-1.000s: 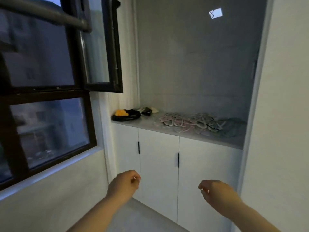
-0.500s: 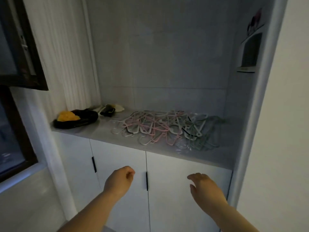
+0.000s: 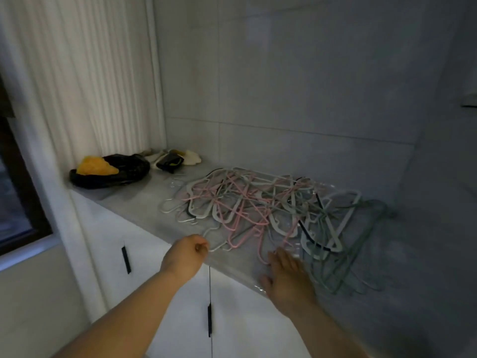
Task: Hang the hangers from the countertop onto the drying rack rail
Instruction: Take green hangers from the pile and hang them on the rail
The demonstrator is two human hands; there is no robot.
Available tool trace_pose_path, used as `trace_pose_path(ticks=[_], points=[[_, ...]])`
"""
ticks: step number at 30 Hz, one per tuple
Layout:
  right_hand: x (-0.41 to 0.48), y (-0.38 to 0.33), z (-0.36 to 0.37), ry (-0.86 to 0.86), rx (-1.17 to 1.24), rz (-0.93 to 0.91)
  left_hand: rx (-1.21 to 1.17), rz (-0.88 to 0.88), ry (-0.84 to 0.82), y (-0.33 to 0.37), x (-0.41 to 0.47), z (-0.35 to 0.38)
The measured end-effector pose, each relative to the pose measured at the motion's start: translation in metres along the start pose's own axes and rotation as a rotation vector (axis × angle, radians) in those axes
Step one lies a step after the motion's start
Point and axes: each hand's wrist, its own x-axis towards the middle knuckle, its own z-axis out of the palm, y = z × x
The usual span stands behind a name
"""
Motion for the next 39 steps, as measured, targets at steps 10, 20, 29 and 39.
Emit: trace_pose_path(ticks=[10, 20, 29, 39], points=[[0.014, 0.007, 0.022, 0.116, 0.055, 0.041, 0.244, 0.247, -0.123, 0.065, 0.083, 0.049], [0.021, 0.008, 0.025, 0.163, 0.094, 0.061, 0.538, 0.359, -0.323, 0.103, 0.140, 0.095], [0.024, 0.008, 0.025, 0.206, 0.076, 0.055, 0.670, 0.313, -0.361, 0.100, 0.162, 0.103], [0.025, 0.010, 0.028, 0.229, 0.053, 0.044, 0.906, 0.522, -0.111, 0.108, 0.158, 0.084]])
